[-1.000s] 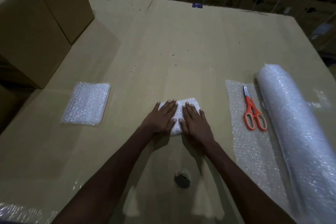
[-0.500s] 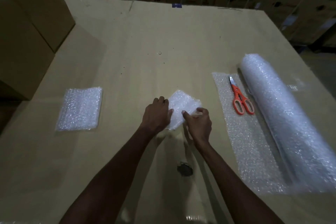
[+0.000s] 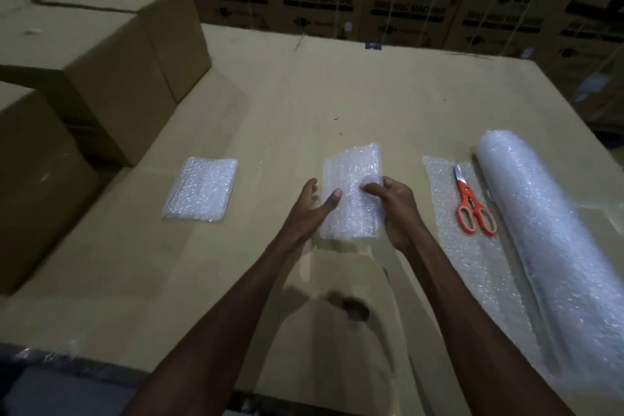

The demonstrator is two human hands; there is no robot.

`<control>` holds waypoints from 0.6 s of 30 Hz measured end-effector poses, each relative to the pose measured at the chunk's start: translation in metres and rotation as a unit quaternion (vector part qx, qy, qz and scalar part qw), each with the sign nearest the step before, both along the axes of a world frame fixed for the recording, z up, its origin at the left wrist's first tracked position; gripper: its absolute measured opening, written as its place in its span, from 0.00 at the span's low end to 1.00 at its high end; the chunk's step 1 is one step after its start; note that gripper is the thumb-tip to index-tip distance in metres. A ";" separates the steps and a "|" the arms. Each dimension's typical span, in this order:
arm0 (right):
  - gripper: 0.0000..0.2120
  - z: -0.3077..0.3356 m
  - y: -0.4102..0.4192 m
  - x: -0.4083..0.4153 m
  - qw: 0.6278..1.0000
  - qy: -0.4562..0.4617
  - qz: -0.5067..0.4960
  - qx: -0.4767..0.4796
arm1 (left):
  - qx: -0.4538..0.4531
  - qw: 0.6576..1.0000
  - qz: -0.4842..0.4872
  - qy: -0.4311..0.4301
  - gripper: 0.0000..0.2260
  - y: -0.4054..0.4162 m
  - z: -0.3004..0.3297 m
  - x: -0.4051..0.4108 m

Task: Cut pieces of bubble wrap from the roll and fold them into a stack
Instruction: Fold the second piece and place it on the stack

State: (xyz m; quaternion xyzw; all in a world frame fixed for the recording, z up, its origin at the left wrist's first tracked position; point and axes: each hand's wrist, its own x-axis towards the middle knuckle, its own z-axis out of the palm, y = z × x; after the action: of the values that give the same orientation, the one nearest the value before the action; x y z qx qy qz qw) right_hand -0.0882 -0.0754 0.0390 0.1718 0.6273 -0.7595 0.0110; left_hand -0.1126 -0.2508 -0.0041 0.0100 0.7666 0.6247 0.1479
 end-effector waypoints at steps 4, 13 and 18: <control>0.16 0.014 -0.001 -0.002 0.997 0.021 0.054 -0.059 | 0.164 0.981 -0.046 -0.091 0.31 -0.015 0.018 0.011; 0.14 0.015 -0.049 -0.023 0.997 0.024 0.069 0.010 | 0.195 0.976 0.080 -0.049 0.17 -0.074 0.021 -0.016; 0.09 0.000 -0.122 -0.054 0.994 0.006 0.043 0.098 | 0.133 0.978 0.154 -0.040 0.15 -0.147 0.011 -0.047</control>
State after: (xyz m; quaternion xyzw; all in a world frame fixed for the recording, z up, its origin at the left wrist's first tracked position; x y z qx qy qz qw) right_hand -0.1425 -0.1974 0.0390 0.1401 0.7053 -0.6946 0.0232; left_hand -0.1601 -0.3977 0.0065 -0.1138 0.6628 0.7359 0.0783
